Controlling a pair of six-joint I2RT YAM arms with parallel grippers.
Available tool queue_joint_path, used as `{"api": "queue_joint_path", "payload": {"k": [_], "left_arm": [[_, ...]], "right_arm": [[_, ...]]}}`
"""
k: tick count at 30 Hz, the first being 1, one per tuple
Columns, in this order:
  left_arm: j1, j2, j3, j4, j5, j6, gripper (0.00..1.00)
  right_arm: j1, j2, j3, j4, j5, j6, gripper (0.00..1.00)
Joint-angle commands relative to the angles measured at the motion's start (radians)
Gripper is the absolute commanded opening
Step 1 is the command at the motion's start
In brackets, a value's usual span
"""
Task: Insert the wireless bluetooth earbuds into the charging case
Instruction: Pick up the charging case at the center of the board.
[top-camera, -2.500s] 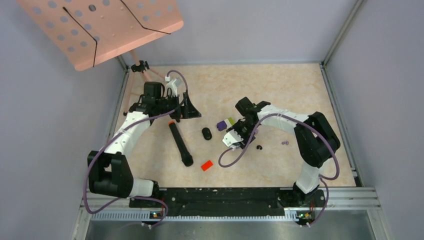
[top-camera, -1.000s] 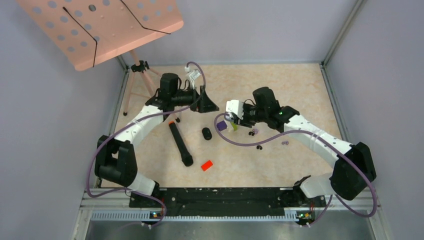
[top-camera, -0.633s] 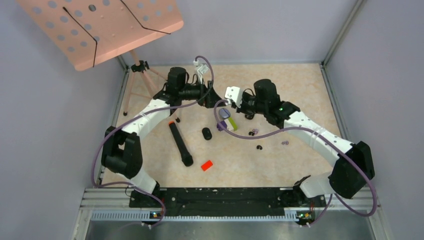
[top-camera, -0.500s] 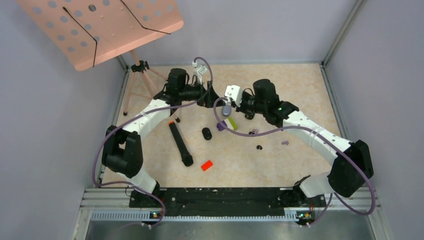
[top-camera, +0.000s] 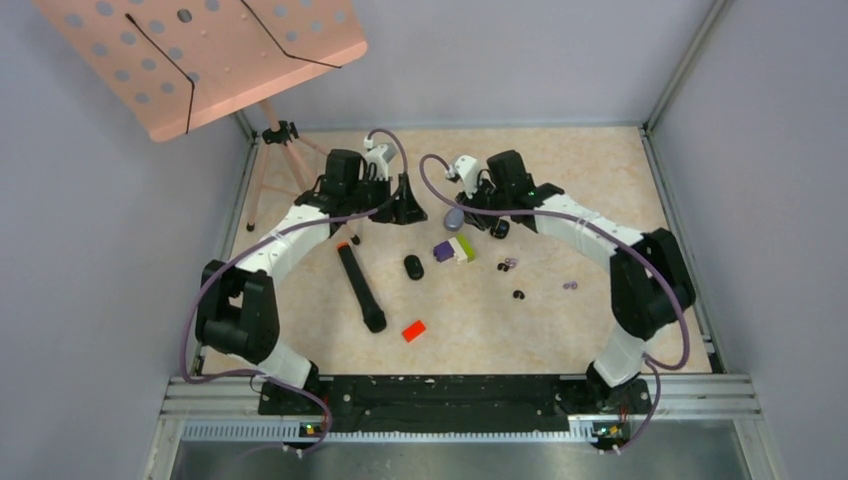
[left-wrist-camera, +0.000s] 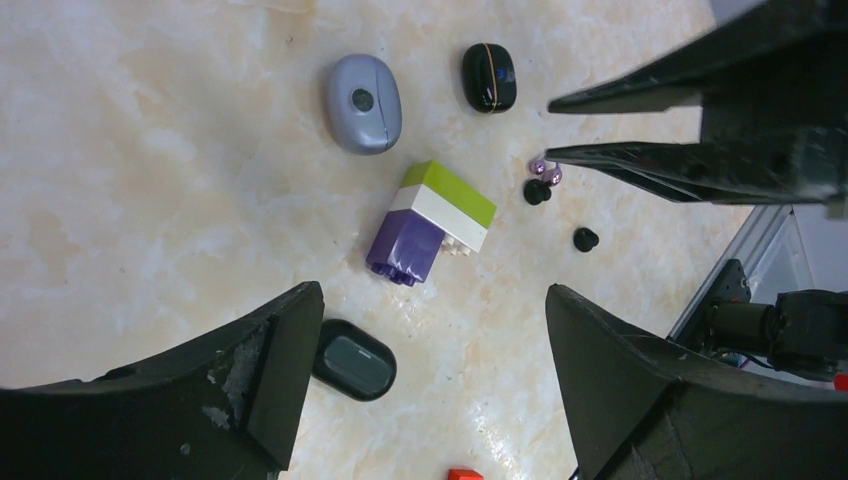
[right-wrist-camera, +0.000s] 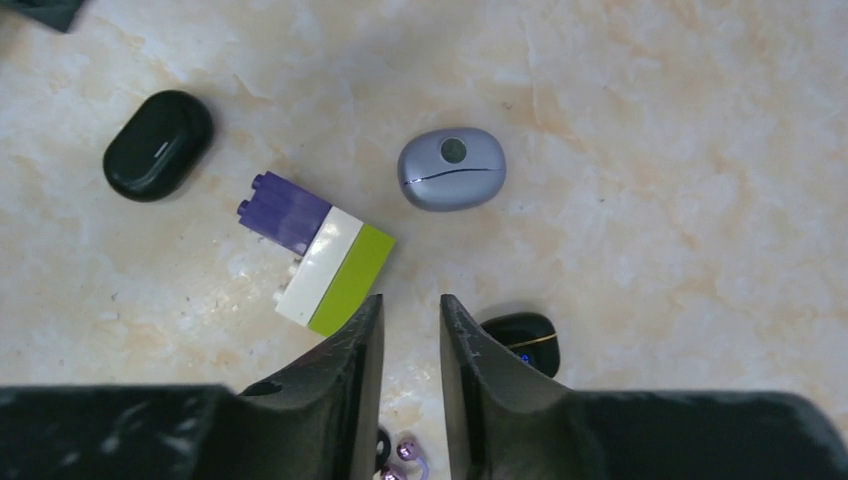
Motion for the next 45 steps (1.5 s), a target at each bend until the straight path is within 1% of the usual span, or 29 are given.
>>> {"api": "queue_joint_path", "payload": {"k": [1,2,4,6,7,8,9,10,11,12,16,17,20,22,24,30,33,38,41,45], "left_arm": [[0.024,-0.085,-0.026,-0.026,-0.010,0.037,0.86],[0.034,-0.090,-0.031,-0.037,-0.006,0.038,0.86],[0.060,-0.096,-0.036,-0.064,-0.002,0.027,0.86],[0.088,-0.100,-0.047,-0.073,0.001,0.006,0.86],[0.098,-0.108,-0.054,-0.069,-0.002,-0.004,0.86],[0.107,-0.114,-0.064,-0.063,-0.004,-0.012,0.86],[0.114,-0.122,-0.073,-0.058,-0.007,-0.017,0.85],[0.118,-0.133,-0.080,-0.054,-0.009,-0.018,0.85],[0.121,-0.139,-0.087,-0.050,-0.013,-0.019,0.85],[0.124,-0.143,-0.093,-0.049,-0.016,-0.019,0.85],[0.128,-0.149,-0.104,-0.051,-0.012,-0.019,0.85],[0.128,-0.151,-0.106,-0.049,-0.012,-0.020,0.85],[0.130,-0.153,-0.114,-0.042,-0.009,-0.027,0.85],[0.130,-0.154,-0.121,-0.039,-0.009,-0.031,0.85],[0.131,-0.157,-0.125,-0.042,-0.009,-0.033,0.85],[0.137,-0.177,-0.142,-0.038,-0.009,-0.038,0.85],[0.142,-0.189,-0.154,-0.030,-0.009,-0.043,0.86],[0.150,-0.194,-0.164,-0.019,-0.008,-0.051,0.86],[0.151,-0.189,-0.161,-0.019,-0.004,-0.053,0.86],[0.151,-0.183,-0.161,-0.016,0.001,-0.054,0.86]], "right_arm": [[-0.026,0.085,0.175,-0.087,-0.154,-0.150,0.32],[-0.036,0.101,0.184,-0.078,-0.157,-0.201,0.34],[-0.052,0.164,0.235,-0.091,-0.095,-0.211,0.38],[-0.066,0.252,0.348,-0.148,-0.025,-0.079,0.40],[-0.071,0.294,0.429,-0.185,0.026,0.018,0.40],[-0.075,0.331,0.484,-0.237,0.025,0.104,0.40],[-0.075,0.363,0.523,-0.283,0.016,0.183,0.44],[-0.076,0.382,0.544,-0.307,0.007,0.268,0.49],[-0.075,0.391,0.544,-0.317,-0.011,0.337,0.57],[-0.071,0.390,0.531,-0.313,-0.028,0.398,0.62],[-0.039,0.393,0.513,-0.327,-0.011,0.515,0.71],[-0.033,0.403,0.523,-0.335,-0.008,0.543,0.71],[-0.016,0.437,0.570,-0.360,0.030,0.603,0.71],[-0.003,0.470,0.606,-0.384,0.072,0.636,0.66],[0.003,0.495,0.621,-0.399,0.114,0.669,0.64],[0.014,0.559,0.669,-0.433,0.207,0.759,0.63],[0.027,0.588,0.706,-0.449,0.258,0.782,0.61],[0.038,0.642,0.740,-0.444,0.317,0.769,0.57],[0.039,0.648,0.727,-0.440,0.294,0.724,0.49],[0.029,0.612,0.671,-0.425,0.230,0.622,0.42]]}}
